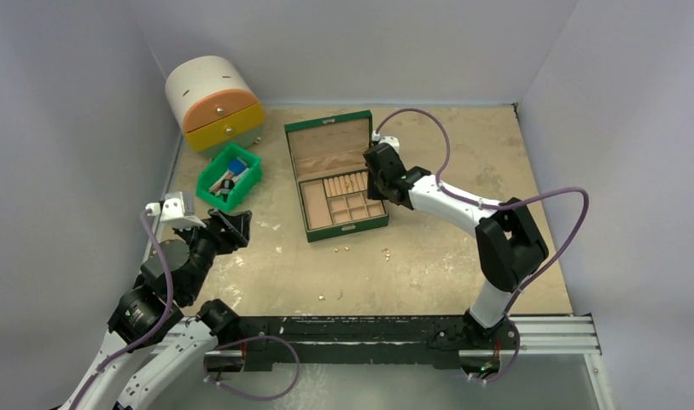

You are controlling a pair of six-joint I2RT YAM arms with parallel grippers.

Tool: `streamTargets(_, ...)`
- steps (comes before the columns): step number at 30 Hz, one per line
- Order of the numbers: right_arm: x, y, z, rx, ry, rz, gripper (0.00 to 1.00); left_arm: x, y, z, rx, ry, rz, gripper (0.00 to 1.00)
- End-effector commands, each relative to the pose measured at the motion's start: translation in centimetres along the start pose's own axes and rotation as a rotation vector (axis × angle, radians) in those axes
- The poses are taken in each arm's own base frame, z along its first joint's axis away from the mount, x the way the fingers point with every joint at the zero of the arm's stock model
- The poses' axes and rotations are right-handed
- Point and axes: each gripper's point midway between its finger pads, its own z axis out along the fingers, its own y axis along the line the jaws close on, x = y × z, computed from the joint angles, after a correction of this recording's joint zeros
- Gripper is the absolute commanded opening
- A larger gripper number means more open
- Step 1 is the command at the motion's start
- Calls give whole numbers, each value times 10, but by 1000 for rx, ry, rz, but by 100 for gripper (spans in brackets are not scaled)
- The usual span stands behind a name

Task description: Organize the mixed jewelry

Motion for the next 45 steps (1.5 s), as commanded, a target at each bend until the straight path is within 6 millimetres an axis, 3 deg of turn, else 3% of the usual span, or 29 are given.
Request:
streamTargets(1,-11,0,5,11,-24,14,2,-7,-3,1,4,-26,-26,66)
streamTargets(6,-7,-4,7,26,-18,23,16,-7,-3,1,1,-27,-27,66)
streamTargets(14,-11,-7,-5,23,-40,42,21,-7,-3,2,0,-24,-25,66)
streamTargets(29,-10,-11,-24,2,-50,74,21,-9,-3,0,5,-34,-30,66)
streamTargets(35,-4,-11,-42,-43,-47,89,21,-8,-3,0,6,-31,-29,66)
streamTargets(40,13,-13,-59,-99,-19,91,21,-7,-4,1,9,-27,-27,66)
streamTargets(45,49,-17,-70,-143,48,104,23,-7,-4,1,11,-26,-26,66)
